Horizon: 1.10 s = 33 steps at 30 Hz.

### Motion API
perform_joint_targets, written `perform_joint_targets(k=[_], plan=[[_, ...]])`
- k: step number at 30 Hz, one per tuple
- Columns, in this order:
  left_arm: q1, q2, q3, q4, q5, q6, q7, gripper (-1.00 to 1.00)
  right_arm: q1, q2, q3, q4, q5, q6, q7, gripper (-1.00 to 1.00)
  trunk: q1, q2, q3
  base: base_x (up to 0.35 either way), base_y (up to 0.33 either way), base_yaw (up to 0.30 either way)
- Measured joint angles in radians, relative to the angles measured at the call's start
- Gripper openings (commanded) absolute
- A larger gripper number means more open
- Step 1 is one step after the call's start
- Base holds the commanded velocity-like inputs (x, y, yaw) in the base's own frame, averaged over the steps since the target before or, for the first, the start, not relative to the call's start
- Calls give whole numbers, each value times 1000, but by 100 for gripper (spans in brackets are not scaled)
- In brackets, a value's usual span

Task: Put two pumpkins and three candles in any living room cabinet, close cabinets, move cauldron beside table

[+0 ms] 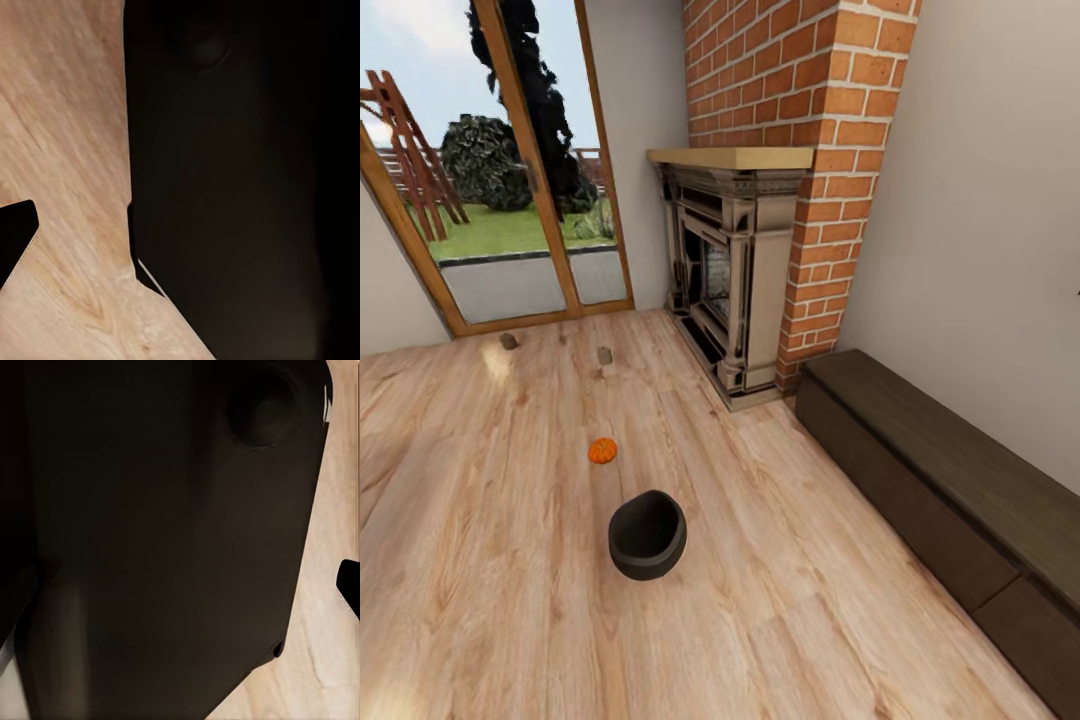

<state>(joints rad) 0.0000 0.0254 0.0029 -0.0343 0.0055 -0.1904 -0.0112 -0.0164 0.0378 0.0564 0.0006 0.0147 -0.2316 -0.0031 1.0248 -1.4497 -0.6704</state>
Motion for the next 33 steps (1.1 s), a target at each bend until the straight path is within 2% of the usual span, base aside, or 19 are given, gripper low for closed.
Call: perform_joint_targets(k=[5,13,22,28,33], plan=[[-3,-4,1,-7,1,-3,-1,100,0,0,-1,0,-1,1,-1,100,0,0,0,29,0,0],[-5,-10,3,-71,1,1,-4,100,0,0,0,0,-1,0,-1,100,0,0,1,30,0,50],[-7,-16,2,-164,0,14,-5,100,0,1,0,0,-1,-2,-1,100,0,0,9,289,0,226],[-7,-21,0,-177,-1,14,-5,100,0,0,-1,0,-2,-2,-3,100,0,0,14,186,-34,223],[-7,-22,-1,-178,1,14,-5,100,0,0,-1,0,-3,-2,-3,100,0,0,17,289,-29,69]])
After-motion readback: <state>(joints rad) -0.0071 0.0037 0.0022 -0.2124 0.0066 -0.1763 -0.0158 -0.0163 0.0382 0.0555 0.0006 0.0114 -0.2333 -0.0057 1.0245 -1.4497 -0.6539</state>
